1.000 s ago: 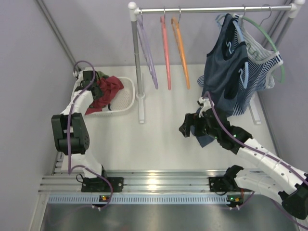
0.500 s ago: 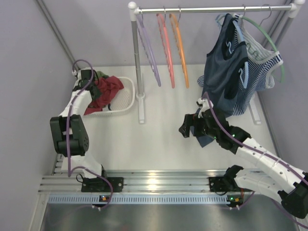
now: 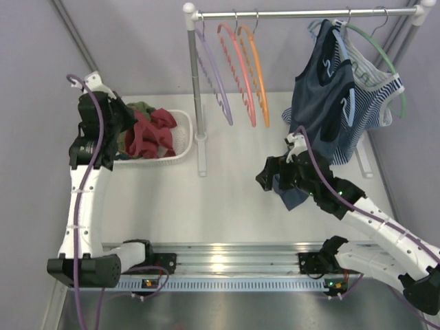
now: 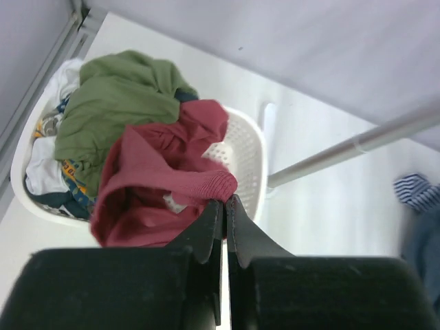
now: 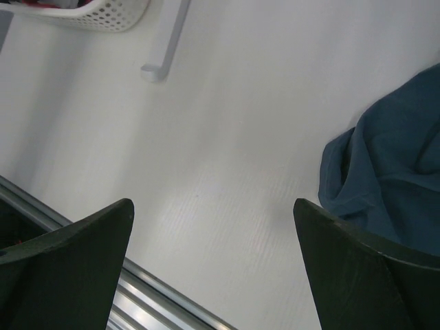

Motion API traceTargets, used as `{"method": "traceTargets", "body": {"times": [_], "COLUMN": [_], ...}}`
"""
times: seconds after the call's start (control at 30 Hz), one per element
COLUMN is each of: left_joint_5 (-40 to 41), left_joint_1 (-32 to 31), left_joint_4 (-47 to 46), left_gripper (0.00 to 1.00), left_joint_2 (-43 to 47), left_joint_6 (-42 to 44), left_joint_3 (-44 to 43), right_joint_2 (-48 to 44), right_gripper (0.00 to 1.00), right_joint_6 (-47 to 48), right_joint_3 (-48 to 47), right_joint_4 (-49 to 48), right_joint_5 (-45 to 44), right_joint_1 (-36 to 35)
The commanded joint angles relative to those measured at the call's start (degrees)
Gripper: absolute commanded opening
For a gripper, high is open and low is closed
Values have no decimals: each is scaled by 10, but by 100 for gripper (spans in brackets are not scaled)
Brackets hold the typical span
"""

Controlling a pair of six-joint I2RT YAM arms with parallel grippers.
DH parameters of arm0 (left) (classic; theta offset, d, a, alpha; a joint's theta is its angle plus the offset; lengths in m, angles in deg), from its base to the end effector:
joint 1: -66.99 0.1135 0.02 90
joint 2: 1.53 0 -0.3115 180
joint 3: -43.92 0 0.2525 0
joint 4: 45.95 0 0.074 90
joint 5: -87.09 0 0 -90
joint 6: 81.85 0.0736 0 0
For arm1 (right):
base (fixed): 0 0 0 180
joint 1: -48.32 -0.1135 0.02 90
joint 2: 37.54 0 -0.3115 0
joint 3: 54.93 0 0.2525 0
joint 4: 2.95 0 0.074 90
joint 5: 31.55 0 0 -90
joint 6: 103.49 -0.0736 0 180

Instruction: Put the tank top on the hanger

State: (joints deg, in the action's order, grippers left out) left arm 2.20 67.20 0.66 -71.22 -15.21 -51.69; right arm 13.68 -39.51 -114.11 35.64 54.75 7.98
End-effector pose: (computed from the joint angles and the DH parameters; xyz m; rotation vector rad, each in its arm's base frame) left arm 0.2768 0.0076 0.4640 -0.4534 1.8809 -0.1837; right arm 0.1569 0.1270 0.3162 -0.2305 2.1549 0.6174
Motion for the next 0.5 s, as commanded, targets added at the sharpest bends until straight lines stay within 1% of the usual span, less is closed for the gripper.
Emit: {"method": "traceTargets", "body": {"times": [0.0,0.03,0.17,0.47], "left_joint_5": [-48,-68,-101,-203], "left_joint_1": [0,1,1,0], "left_joint_4": [29,32,44,37], "left_gripper": [0,0,0,0], "left_joint_2": [51,60,90,104], "left_joint_6": [4,3,2,-34], "left_joint_3": [-43,-51,-115,-240], "right_joint_2": [-16,-15,-11,-26], "right_gripper": [100,100,100,100], "right_joint_6": [15,16,21,25], "right_joint_3": [-49,-59,-80,-112], "right_joint_4": [-22,-16,-2,12], "right_joint_5": [-12,-15,-21,-31], "right_joint_1": [2,2,2,2]}}
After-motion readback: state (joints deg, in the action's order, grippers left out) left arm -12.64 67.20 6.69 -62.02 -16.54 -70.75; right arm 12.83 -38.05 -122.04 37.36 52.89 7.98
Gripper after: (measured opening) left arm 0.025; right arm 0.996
